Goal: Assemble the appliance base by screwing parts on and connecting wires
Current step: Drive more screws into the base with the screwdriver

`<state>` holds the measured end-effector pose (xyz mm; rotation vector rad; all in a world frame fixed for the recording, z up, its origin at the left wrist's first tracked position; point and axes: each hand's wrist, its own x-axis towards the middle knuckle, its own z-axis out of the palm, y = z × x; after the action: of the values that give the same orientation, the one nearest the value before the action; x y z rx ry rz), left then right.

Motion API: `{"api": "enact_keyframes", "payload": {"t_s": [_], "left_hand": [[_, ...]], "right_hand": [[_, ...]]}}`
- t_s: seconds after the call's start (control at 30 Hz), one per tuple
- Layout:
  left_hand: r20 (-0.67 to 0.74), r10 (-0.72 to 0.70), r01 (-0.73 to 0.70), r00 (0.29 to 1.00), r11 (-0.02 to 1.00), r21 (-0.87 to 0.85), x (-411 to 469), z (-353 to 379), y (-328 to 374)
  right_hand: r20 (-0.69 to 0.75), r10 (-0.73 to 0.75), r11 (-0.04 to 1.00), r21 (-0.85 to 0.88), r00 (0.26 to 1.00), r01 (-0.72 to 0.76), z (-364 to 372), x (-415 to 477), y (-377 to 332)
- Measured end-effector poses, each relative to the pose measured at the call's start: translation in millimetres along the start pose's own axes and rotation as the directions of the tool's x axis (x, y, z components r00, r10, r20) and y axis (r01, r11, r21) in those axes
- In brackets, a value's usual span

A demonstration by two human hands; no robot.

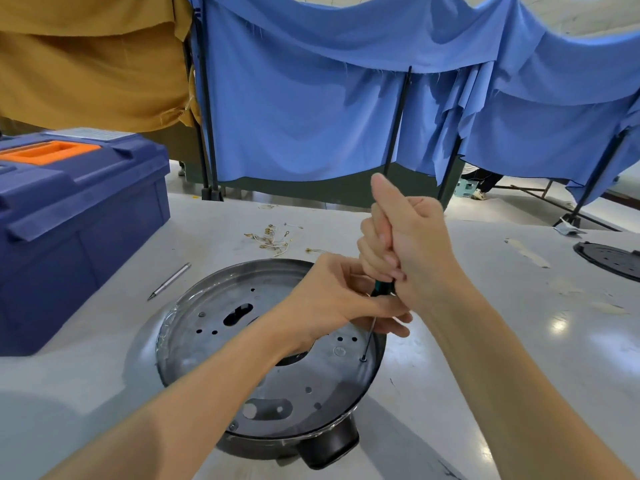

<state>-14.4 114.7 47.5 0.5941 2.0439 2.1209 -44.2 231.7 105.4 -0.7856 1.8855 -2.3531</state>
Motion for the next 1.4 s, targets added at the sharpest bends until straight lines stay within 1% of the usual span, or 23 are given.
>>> {"api": "enact_keyframes", "payload": {"t_s": [0.1,0.17,0.2,0.23,0.27,0.33,0.4,0.43,0.53,0.6,0.67,0.73,0.8,0.87,0.93,0.97,1.0,1.03,1.07,1.13,1.17,1.23,1.4], "left_hand": [[0.024,0.020,-0.021,1.000,0.999,0.041,0,1,1],[0.088,-0.008,0.006,0.996,1.000,0.028,-1,-1,3],[0.120,-0.022,0.022,0.993,1.000,0.002,-1,-2,4],[0.151,-0.034,0.037,0.988,0.999,-0.019,-2,-4,6],[0.180,-0.043,0.048,0.983,0.999,-0.025,-1,-6,7],[0.232,-0.057,0.059,0.971,0.998,-0.001,1,-7,9],[0.271,-0.059,0.060,0.961,0.998,0.006,2,-7,8],[0.269,-0.058,0.062,0.961,0.998,-0.006,2,-8,7],[0.186,-0.050,0.052,0.981,0.999,-0.009,-1,-10,2],[0.091,-0.031,0.033,0.995,0.999,-0.017,-2,-9,-1],[0.030,-0.014,0.015,0.999,0.999,-0.047,-2,-7,-2],[0.029,-0.019,0.021,0.999,0.998,-0.058,-1,-5,-3],[0.076,-0.039,0.043,0.996,0.998,-0.042,0,-3,-3],[0.119,-0.060,0.063,0.991,0.998,-0.017,1,-3,-3],[0.153,-0.083,0.090,0.985,0.995,-0.041,2,-6,-1],[0.168,-0.092,0.105,0.981,0.992,-0.074,2,-8,-1],[0.183,-0.101,0.122,0.978,0.987,-0.107,2,-10,0],[0.197,-0.110,0.136,0.974,0.983,-0.124,2,-11,0],[0.211,-0.117,0.146,0.971,0.981,-0.127,1,-12,1],[0.230,-0.112,0.147,0.967,0.980,-0.138,1,-13,-1],[0.228,-0.108,0.143,0.968,0.979,-0.145,0,-13,-2],[0.192,-0.109,0.137,0.975,0.981,-0.140,0,-12,-3],[0.089,-0.082,0.091,0.993,0.991,-0.100,-1,-7,-4]], "right_hand": [[-0.318,-0.156,0.981,-0.161,0.935,0.109,11,-9,9],[-0.336,-0.134,0.987,-0.129,0.932,0.095,7,-12,8],[-0.239,-0.060,0.996,-0.074,0.969,0.044,1,-10,5],[-0.063,0.042,0.999,-0.025,0.997,-0.044,-6,-6,0],[0.138,0.145,0.989,0.006,0.980,-0.147,-13,-2,-7],[0.437,0.247,0.954,0.048,0.865,-0.296,-20,6,-15],[0.564,0.236,0.919,0.134,0.791,-0.370,-17,9,-12],[0.577,0.222,0.909,0.169,0.786,-0.381,-13,9,-10],[0.415,0.183,0.949,0.162,0.891,-0.271,-1,4,-2],[0.200,0.144,0.978,0.118,0.969,-0.170,5,-2,-3],[-0.029,0.084,0.992,0.101,0.996,-0.080,9,-5,-3],[-0.260,0.002,0.998,0.067,0.965,0.016,9,-7,1],[-0.458,-0.094,0.996,-0.042,0.884,0.084,10,-10,8],[-0.518,-0.142,0.989,-0.110,0.843,0.099,10,-12,12],[-0.407,-0.055,0.998,-0.031,0.912,0.046,2,-9,10],[-0.236,0.052,0.998,0.057,0.970,-0.040,-3,-4,6],[0.001,0.164,0.979,0.122,0.986,-0.163,-9,1,-1],[0.219,0.244,0.955,0.118,0.945,-0.273,-15,6,-7],[0.363,0.277,0.942,0.077,0.889,-0.325,-20,10,-10],[0.485,0.295,0.938,0.017,0.823,-0.346,-21,14,-10],[0.489,0.305,0.934,0.013,0.817,-0.357,-18,15,-8],[0.427,0.294,0.938,0.040,0.855,-0.343,-10,13,-3],[0.085,0.140,0.984,0.096,0.986,-0.148,0,-5,-1]]}}
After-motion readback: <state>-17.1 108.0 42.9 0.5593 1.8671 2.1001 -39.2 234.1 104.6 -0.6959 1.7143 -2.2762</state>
